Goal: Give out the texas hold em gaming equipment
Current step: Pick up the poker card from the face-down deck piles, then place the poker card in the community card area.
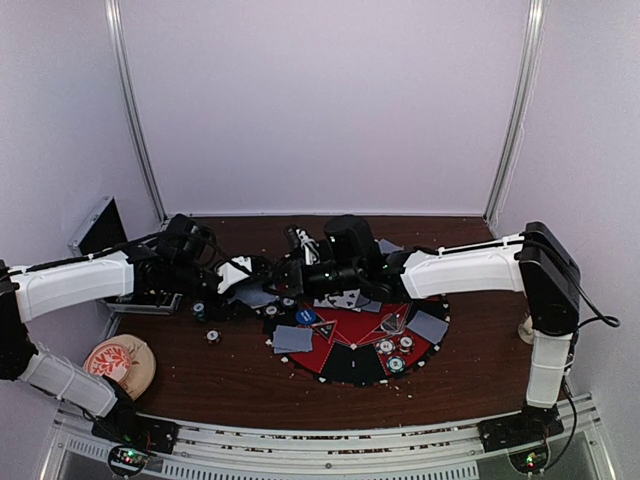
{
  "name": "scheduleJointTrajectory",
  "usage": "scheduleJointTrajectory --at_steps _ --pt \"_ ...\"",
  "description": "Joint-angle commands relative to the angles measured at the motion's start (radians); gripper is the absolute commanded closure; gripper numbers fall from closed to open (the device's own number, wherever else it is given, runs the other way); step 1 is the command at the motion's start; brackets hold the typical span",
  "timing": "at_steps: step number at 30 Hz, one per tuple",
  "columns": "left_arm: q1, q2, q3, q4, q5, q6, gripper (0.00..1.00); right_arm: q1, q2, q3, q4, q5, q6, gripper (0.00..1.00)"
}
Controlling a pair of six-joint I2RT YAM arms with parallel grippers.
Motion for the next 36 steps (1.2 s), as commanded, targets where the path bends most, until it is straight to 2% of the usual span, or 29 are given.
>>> scheduleJointTrajectory --at_steps 1,3,5,12,19,25,29,36 --pt "-0.002 -0.012 0.0 0.033 0.016 0.008 0.46 0.009 0.012 0.022 0.03 -0.017 0.009 0.89" --pt "-0.002 -0.013 0.0 0.032 0.016 0.008 0.46 0.01 0.028 0.031 0.04 -0.028 0.02 0.92" --pt "-0.002 -0.014 -0.002 0.033 0.015 0.008 0.46 0.013 0.044 0.039 0.044 -0.04 0.025 1.0" --pt "-0.002 -0.015 -0.004 0.033 0.012 0.01 0.46 -0.002 -0.015 0.008 -0.026 0.006 -0.024 1.0" --pt "-0.002 -0.018 -0.006 0.032 0.016 0.011 0.46 -0.105 -0.177 -0.013 -0.367 0.055 -0.246 1.0" --pt "-0.001 -0.022 -0.011 0.031 0.019 0.01 0.46 -0.18 -0.265 0.041 -0.722 0.12 -0.564 1.0" --pt "-0.002 -0.022 -0.01 0.031 0.029 0.01 0.46 -0.186 -0.281 0.068 -0.895 0.223 -0.705 1.0" --pt "-0.002 -0.026 -0.012 0.031 0.047 0.01 0.46 -0.186 -0.227 0.152 -1.1 0.341 -0.84 1.0"
